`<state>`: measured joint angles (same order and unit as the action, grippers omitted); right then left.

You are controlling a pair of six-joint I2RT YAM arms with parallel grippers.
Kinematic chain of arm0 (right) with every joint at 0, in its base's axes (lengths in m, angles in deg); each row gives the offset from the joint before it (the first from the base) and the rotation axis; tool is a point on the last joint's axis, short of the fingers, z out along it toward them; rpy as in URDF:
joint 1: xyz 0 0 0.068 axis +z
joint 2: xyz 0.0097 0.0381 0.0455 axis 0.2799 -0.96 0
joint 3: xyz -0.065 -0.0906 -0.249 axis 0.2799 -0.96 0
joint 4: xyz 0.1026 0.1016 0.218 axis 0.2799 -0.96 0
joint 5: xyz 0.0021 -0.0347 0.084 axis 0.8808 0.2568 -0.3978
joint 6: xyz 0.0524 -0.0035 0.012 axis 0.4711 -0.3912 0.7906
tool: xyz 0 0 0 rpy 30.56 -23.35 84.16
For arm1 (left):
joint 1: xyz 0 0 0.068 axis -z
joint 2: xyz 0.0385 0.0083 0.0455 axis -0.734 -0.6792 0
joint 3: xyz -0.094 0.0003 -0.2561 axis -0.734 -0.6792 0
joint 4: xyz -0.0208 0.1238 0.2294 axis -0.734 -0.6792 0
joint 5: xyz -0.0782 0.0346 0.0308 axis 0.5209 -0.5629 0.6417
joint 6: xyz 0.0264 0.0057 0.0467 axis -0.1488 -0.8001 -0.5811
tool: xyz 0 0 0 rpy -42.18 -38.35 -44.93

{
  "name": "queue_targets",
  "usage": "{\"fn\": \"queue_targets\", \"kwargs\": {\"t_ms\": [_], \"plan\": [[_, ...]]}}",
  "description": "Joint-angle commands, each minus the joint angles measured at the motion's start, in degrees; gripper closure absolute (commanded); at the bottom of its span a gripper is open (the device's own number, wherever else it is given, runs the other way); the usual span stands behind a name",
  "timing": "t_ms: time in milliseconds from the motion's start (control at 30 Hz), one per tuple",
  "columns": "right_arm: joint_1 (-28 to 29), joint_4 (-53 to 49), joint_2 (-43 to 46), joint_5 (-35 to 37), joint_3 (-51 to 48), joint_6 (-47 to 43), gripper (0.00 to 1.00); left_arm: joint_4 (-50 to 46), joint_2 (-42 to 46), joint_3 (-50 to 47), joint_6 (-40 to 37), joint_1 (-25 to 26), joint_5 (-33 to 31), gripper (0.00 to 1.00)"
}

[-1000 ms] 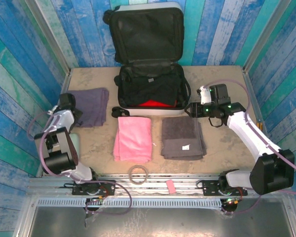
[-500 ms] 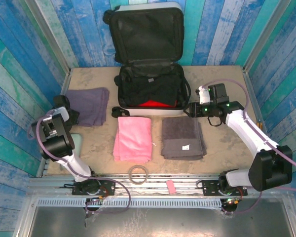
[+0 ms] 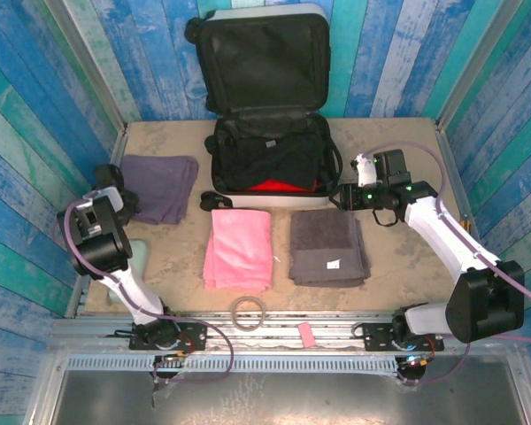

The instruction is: Pack the luggage

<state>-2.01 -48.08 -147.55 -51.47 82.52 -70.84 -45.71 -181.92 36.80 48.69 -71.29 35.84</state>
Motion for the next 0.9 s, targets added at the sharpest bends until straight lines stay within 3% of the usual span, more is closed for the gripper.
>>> {"fn": "queue_targets", "kwargs": {"t_ms": [0, 33, 67, 367, 667, 800, 867], "plan": [[0.3, -0.4, 1.1, 0.6, 0.8, -0.6, 0.27, -0.6, -5.6, 0.2, -1.5, 0.0, 4.9, 0.77], [0.3, -0.4, 1.5, 0.9, 0.7, -0.6, 0.27, -0.3, -5.8, 0.7, -2.4, -0.1, 5.8, 0.92], [0.3, -0.4, 1.8, 1.2, 0.7, -0.6, 0.27, -0.5, -5.9, 1.5, -3.6, 0.0, 6.6, 1.0], [0.3, 4.5, 5.4, 2.4, -1.2, -0.9, 0.34, 0.9, 1.6, 5.0, -12.8, 2.6, 13.8, 1.0], [0.3, 18.3, 5.8, -8.0, -2.3, 0.4, 0.42, -8.8, 8.0, 21.0, -31.3, 14.1, 8.2, 1.0], [0.7, 26.5, 5.8, -11.4, -3.2, -0.8, 0.44, -8.2, 13.6, 24.1, -39.6, 17.4, 4.7, 1.0], [1.4, 30.5, 6.0, -12.2, -3.7, -3.1, 0.43, -4.2, 18.1, 21.7, -46.8, 19.2, 7.2, 1.0]]}}
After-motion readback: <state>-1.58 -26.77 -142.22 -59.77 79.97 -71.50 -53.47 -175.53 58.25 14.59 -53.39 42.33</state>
